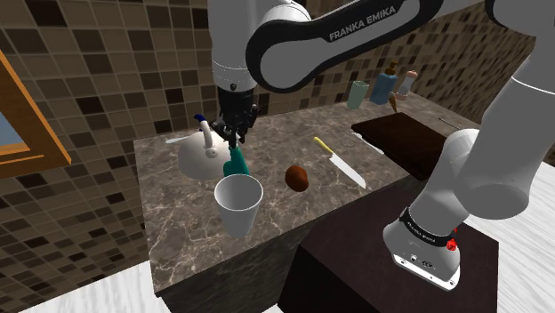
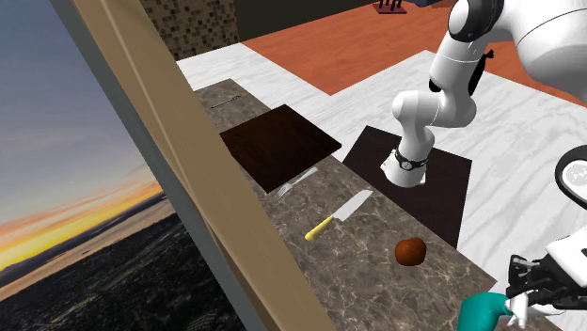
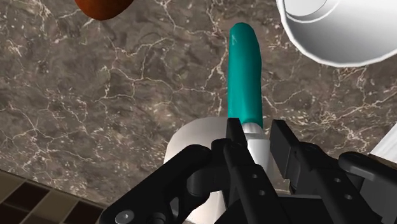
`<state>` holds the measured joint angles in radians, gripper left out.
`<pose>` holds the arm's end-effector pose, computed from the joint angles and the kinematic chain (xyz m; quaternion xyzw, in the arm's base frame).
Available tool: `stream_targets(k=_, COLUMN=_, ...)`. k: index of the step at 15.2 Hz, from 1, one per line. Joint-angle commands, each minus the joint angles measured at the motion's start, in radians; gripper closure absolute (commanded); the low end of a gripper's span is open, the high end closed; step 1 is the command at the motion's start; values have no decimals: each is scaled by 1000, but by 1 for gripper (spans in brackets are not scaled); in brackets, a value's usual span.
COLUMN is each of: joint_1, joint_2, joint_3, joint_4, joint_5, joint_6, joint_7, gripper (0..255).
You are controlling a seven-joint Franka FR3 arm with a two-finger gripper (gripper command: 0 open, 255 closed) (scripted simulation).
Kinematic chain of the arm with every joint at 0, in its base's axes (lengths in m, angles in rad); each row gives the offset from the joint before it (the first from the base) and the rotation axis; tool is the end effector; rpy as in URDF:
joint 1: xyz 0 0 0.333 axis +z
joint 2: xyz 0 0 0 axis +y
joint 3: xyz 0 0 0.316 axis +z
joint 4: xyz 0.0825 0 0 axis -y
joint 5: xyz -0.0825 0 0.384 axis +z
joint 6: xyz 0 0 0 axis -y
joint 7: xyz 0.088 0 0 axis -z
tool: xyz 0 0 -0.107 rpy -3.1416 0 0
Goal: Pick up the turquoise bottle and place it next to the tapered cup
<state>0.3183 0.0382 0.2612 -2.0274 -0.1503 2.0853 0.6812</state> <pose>0.4748 0.3005 0.4318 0.9980 -0.0146 0.0444 0.0429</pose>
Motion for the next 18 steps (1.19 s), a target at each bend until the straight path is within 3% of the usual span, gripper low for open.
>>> stream_targets(k=1, joint_1=0, joint_2=6, joint_3=0, joint_4=-7, joint_5=1, joint_6=-3, joint_7=0, gripper=255)
stream_targets(k=2, joint_1=1, joint_2=10, joint_3=1, joint_4=-7, joint_5=-1, joint_6=-1, joint_7=4, gripper=0)
stream_targets(k=7, joint_1=0, joint_2=6, joint_3=0, joint_4=-7, joint_5=1, joint_6=-3, joint_7=0, gripper=0)
stream_targets(k=11, joint_1=5, joint_2=-32, joint_3=6, joint_4=77, joint_5=20, joint_6=-124, joint_7=-12, gripper=0)
stream_targets(k=18, joint_1=5, joint_2=-32, joint_3=6, joint_4=77, joint_5=20, joint_6=-124, joint_7=-12, gripper=0)
